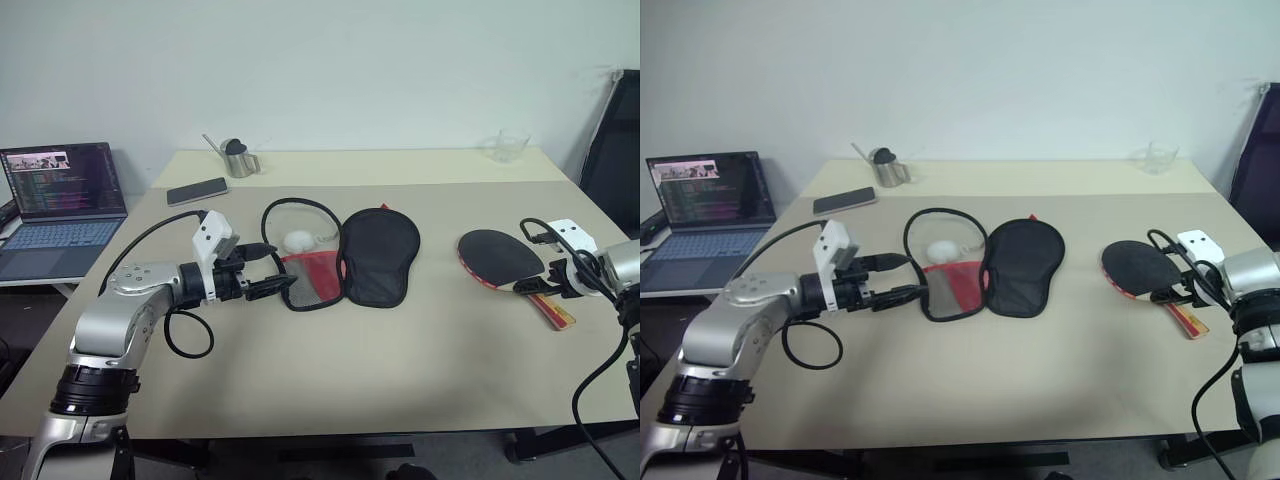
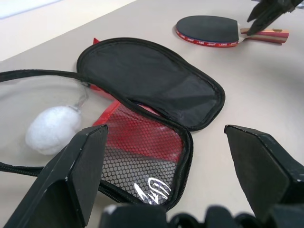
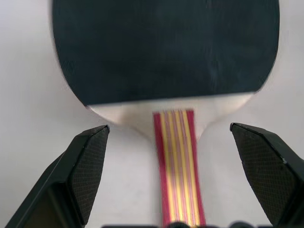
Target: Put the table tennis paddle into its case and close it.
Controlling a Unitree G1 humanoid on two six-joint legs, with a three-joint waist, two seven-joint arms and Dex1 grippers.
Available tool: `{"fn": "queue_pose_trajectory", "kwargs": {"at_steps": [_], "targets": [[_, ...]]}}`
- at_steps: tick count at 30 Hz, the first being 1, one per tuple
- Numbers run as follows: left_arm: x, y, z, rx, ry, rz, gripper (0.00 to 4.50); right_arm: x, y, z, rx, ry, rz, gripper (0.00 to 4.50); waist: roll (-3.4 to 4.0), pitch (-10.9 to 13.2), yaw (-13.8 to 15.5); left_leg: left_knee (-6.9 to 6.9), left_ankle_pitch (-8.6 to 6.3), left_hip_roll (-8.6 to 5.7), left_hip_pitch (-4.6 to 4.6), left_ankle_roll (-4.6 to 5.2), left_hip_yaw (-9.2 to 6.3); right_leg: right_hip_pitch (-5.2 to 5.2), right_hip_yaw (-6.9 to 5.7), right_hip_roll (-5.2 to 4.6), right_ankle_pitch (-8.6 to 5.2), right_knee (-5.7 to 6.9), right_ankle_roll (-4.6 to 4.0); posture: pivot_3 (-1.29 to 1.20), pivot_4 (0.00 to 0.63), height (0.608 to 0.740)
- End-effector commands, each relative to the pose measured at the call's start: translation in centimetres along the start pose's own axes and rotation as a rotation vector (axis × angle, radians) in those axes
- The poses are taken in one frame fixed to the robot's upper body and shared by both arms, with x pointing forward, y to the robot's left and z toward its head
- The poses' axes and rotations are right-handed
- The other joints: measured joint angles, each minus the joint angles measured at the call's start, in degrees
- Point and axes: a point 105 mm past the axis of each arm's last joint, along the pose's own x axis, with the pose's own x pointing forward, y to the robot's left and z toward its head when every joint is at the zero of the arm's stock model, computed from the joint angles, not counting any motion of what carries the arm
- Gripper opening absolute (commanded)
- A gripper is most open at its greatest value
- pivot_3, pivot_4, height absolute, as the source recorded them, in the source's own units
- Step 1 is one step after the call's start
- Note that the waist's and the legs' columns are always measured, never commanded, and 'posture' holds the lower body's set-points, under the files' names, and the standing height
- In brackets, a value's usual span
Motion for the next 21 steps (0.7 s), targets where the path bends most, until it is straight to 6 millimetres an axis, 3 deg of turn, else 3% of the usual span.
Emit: {"fn": "queue_pose_trajectory", "kwargs": {"at_steps": [1, 11, 21], "targets": [[-0.5, -0.1, 1.4, 0.051, -0.047, 0.018, 4.26, -0.9, -0.7, 1.5, -0.025, -0.044, -0.034, 4.50, 0.00, 0.0, 0.0, 0.00, 0.00, 0.00, 0.00, 0.00, 0.00, 0.00, 0.00, 0.00, 0.00, 0.00, 0.00, 0.00, 0.150, 0.740], [-1.2, -0.2, 2.0, 0.068, -0.060, 0.067, 4.26, 0.7, 1.5, 2.1, -0.063, -0.031, 0.062, 4.50, 0.00, 0.0, -0.1, 0.00, 0.00, 0.00, 0.00, 0.00, 0.01, 0.00, 0.01, 0.00, 0.00, 0.01, 0.00, 0.00, 0.150, 0.740], [-2.6, -0.4, 1.6, 0.064, -0.035, 0.108, 4.26, 0.0, -0.2, 1.4, -0.063, 0.006, 0.001, 4.50, 0.00, 0.0, -0.1, 0.00, 0.00, -0.01, 0.00, 0.00, -0.02, 0.01, 0.00, 0.00, 0.00, 0.00, 0.00, 0.00, 0.150, 0.740]]}}
